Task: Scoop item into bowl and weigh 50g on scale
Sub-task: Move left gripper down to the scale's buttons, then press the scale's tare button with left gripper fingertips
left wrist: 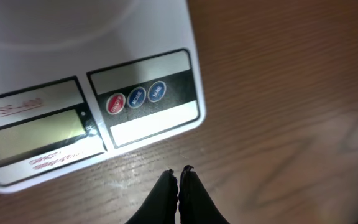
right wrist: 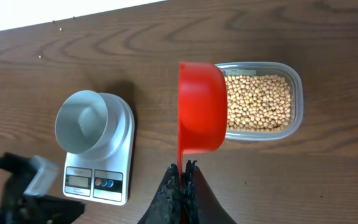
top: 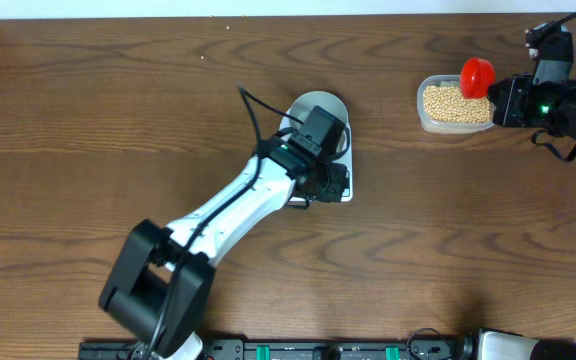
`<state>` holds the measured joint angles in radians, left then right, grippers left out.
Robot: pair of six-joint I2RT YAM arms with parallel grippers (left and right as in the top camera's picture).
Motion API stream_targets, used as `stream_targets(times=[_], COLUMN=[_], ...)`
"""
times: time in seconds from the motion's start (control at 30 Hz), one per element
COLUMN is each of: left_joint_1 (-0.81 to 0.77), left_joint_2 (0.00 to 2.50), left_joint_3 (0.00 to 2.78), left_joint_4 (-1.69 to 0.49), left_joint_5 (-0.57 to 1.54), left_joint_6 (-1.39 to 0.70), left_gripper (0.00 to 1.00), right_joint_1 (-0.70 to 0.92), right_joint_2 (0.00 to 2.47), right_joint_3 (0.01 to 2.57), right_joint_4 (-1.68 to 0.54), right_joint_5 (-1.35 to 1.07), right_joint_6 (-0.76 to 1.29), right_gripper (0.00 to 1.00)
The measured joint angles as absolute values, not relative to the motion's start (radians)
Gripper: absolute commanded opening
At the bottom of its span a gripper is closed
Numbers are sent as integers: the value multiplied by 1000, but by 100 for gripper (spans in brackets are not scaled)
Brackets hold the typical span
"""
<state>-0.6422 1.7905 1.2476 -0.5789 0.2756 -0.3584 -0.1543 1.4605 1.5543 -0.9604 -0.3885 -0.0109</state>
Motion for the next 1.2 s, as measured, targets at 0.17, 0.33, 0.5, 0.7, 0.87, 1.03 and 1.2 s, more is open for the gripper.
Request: stream_targets(times=[0.17,0.33,0.5,0.7,0.87,1.03,1.2], left_joint_1=[-646,-646,-646,-646,-647,-647,-647], left_joint_2=[1849,1887,1908,1932,1936,1936,1936], left_joint_3=[1248,1248,1248,1248,1248,1248,1248], left_joint_4=[-552,-517,-483,-467,-458,-452,-452], left_joint_5=[244,216,149,51,35,23,23], left_joint_6=[-359,-359,-358,-359,-358,-356,-349], left_gripper=[7,7,7,7,7,7,7], right_joint_1=[-154,-154,-154,-154,-154,-154,-154], right_joint_2=[1462,1463,1464,1464,1464,1464,1464], right_joint_3=[1554,1554,1554,1554,1554,1554,1554], right_joint_4=[-961,-961,-972,-988,-996,-1005,-1006], right_joint_5=[-385,-384,-377,-375,-373,-373,-371], right_joint_6=[-11,-11,-11,-11,-12,-11,-12], right_gripper=[1,1,1,1,1,1,1])
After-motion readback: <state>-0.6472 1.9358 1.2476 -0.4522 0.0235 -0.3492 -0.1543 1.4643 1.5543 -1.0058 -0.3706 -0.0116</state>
